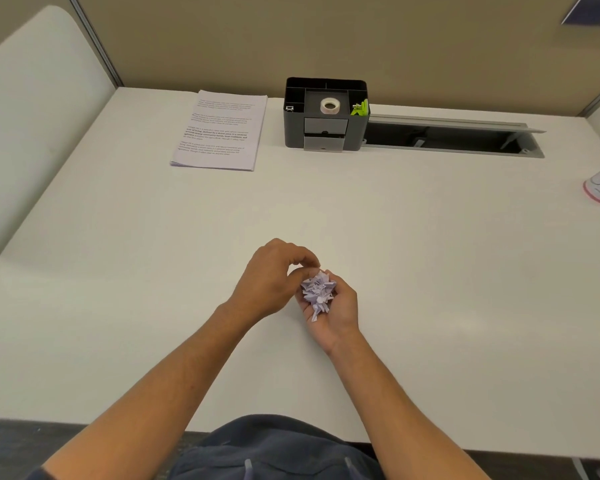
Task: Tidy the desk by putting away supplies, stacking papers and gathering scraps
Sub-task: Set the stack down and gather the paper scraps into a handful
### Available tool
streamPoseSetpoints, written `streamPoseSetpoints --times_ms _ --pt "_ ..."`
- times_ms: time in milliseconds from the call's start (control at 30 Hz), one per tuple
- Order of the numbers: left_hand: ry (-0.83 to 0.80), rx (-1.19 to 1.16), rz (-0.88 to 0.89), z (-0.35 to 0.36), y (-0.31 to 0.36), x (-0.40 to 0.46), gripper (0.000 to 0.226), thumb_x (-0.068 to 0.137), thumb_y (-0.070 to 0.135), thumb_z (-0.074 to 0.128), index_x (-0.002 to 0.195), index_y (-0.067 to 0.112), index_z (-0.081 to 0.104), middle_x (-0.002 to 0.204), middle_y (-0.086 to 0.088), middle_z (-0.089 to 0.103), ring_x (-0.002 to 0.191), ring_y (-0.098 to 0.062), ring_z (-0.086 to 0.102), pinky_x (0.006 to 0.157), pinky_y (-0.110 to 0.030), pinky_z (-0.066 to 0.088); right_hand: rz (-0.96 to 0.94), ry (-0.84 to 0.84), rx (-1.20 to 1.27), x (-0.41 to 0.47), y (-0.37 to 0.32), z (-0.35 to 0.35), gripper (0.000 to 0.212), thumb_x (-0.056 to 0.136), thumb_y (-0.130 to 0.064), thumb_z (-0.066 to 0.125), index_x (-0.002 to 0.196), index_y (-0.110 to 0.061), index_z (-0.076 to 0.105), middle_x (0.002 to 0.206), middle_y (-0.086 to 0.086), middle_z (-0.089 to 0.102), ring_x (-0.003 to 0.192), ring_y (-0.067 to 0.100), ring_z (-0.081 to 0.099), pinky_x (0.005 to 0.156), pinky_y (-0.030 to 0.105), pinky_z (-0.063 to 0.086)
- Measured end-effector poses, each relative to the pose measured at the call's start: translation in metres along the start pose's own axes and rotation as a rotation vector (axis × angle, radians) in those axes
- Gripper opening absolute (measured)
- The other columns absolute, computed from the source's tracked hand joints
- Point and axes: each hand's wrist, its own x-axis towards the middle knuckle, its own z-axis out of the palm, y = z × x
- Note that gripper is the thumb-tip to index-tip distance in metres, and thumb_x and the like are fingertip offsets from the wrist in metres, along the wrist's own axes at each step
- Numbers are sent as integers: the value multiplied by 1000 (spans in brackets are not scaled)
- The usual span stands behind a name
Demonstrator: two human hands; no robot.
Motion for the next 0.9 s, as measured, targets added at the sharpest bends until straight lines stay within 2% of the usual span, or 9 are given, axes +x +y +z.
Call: streamPoseSetpoints --times_ms 67,133,233,300,433,567,667,833,900 --pt "23 18 24 -1 -3 3 7 90 27 67 91 26 74 93 17 68 98 -7 52 86 -24 40 -9 5 4 1 -1 0 35 100 -17 42 86 0 68 83 14 72 72 22 71 66 33 60" --pt "26 9 41 -2 -6 5 10 91 29 66 94 25 75 98 16 69 101 -6 53 88 -22 40 -22 6 -3 3 -1 1 36 99 -17 43 85 2 70 88 15 72 77 24 72 70 35 61" --pt "26 -51 -2 -2 -8 8 19 96 28 59 109 23 73 112 14 69 109 -2 55 89 -10 37 -27 8 -10 7 -4 -1 35 99 -17 43 96 8 68 96 19 69 87 28 69 73 39 61" --pt "47 -103 -49 -1 -11 10 25 98 30 55 117 22 70 120 11 67 114 -1 54 90 -8 36 -41 18 18 7 -8 -2 32 98 -16 44 98 9 64 93 20 68 85 31 67 71 40 61" --pt "68 -101 -101 9 -21 14 30 99 33 52 122 21 66 129 6 64 123 -7 53 102 -20 38 -90 30 69 5 -24 -8 35 98 -14 44 91 11 67 89 20 69 85 33 65 67 40 61" --pt "-24 -34 -123 32 -24 23 37 101 36 47 134 23 58 144 6 52 137 -10 40 112 -23 26 -145 38 128 1 -48 -19 39 99 -14 43 87 12 69 88 21 70 85 33 65 67 41 61" --pt "-83 -8 -79 54 -15 34 42 102 36 44 141 22 50 151 6 43 144 -9 28 115 -24 19 -202 49 174 -4 -71 -30 33 98 -13 43 94 11 65 89 21 68 86 33 63 66 41 61" --pt "-157 91 50 100 13 55 45 104 31 40 146 16 41 157 0 33 149 -15 18 118 -27 11 -298 64 225 -17 -114 -51 38 98 -13 44 85 12 69 86 21 69 83 33 64 67 41 61" --pt "-192 141 115 124 28 64 47 104 31 40 148 14 37 159 -4 27 150 -19 13 119 -30 7 -325 72 235 -22 -135 -61 35 99 -14 44 90 11 67 85 20 69 82 32 63 69 42 61"
